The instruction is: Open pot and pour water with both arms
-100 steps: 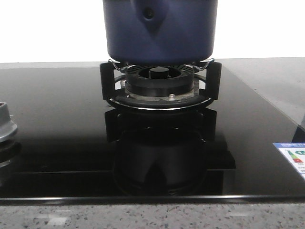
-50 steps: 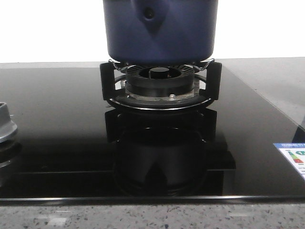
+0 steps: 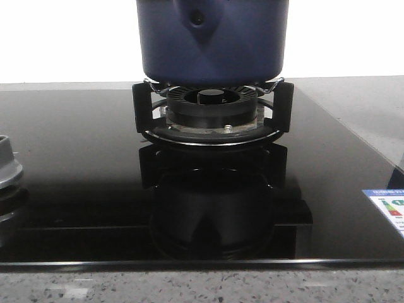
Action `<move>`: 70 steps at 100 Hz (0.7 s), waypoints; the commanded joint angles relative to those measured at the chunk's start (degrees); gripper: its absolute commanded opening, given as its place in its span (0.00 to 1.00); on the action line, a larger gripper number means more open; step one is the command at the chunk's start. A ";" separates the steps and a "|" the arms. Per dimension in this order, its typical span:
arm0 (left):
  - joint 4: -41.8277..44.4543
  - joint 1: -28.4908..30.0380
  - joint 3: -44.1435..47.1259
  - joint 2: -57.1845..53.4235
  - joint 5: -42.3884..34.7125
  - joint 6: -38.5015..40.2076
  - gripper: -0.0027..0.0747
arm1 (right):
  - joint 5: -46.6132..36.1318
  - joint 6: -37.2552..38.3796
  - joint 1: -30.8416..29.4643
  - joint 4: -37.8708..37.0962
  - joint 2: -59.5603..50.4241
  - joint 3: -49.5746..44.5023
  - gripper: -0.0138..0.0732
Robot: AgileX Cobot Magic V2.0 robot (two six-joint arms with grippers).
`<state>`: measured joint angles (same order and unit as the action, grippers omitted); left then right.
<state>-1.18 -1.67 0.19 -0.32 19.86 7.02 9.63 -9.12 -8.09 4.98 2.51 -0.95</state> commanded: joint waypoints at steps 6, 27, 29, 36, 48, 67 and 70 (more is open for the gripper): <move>-0.72 0.01 2.53 -1.62 -2.36 0.26 0.01 | 3.23 -0.59 -0.38 0.32 -1.58 -1.29 0.08; -0.72 0.01 2.53 -1.62 -2.36 0.26 0.01 | 8.41 -0.59 -0.38 0.09 -4.26 -1.29 0.08; -0.72 0.01 2.53 -1.62 -2.36 0.26 0.01 | 8.41 -0.59 -0.38 0.09 -4.26 -1.29 0.08; -0.72 0.01 2.53 -1.62 -2.36 0.26 0.01 | 8.41 -0.59 -0.38 0.09 -4.26 -1.29 0.08; -0.72 0.01 2.53 -1.62 -2.36 0.26 0.01 | 8.41 -0.59 -0.38 0.09 -4.26 -1.29 0.08; -0.72 0.01 2.53 -1.62 -2.36 0.26 0.01 | 8.41 -0.59 -0.38 0.09 -4.26 -1.29 0.08; -0.72 0.01 2.53 -1.62 -2.36 0.26 0.01 | 8.41 -0.59 -0.38 0.09 -4.26 -1.29 0.08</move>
<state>-1.18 -1.67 0.19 -0.32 19.86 7.02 18.55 -9.12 -8.09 5.06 -0.50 -0.76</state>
